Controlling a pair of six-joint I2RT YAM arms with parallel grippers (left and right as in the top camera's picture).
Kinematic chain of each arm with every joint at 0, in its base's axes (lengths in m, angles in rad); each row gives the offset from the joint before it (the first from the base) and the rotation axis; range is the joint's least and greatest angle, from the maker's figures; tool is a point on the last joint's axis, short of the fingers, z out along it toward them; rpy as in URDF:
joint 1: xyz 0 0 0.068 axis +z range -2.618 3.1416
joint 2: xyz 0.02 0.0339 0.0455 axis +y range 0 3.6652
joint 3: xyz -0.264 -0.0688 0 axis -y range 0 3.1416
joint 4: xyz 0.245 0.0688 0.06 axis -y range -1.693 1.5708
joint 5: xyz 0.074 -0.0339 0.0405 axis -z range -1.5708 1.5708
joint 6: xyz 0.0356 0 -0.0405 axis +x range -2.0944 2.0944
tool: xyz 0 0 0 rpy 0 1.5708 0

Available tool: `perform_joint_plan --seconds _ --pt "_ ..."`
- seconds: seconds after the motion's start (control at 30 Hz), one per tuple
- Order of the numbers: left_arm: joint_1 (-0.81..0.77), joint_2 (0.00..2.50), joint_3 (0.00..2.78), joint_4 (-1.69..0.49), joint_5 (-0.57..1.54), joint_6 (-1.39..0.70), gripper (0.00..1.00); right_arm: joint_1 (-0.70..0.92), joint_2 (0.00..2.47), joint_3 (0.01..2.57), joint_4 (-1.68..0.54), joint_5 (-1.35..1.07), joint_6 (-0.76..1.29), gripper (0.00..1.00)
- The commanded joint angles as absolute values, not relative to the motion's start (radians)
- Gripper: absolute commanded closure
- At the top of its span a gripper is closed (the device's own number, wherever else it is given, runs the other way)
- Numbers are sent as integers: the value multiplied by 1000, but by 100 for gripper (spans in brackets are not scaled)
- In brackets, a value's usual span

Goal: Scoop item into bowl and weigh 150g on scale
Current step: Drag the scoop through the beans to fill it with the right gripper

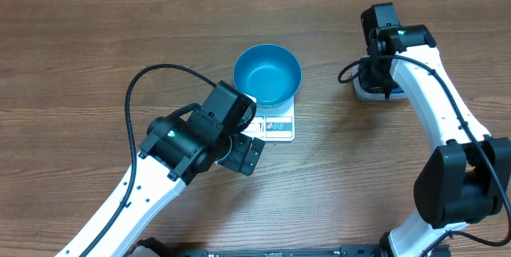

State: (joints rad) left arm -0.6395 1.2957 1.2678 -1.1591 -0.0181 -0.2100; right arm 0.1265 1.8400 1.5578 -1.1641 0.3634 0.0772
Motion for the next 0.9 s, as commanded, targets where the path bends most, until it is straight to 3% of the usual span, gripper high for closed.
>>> perform_joint_plan --seconds 0.0,0.87 --pt "-633 1274 1275 -1159 -10 -224 0 125 1865 1571 -1172 263 65 96" --pt "-633 1274 1275 -1159 -10 -224 1 121 1865 1573 -1156 20 17 96"
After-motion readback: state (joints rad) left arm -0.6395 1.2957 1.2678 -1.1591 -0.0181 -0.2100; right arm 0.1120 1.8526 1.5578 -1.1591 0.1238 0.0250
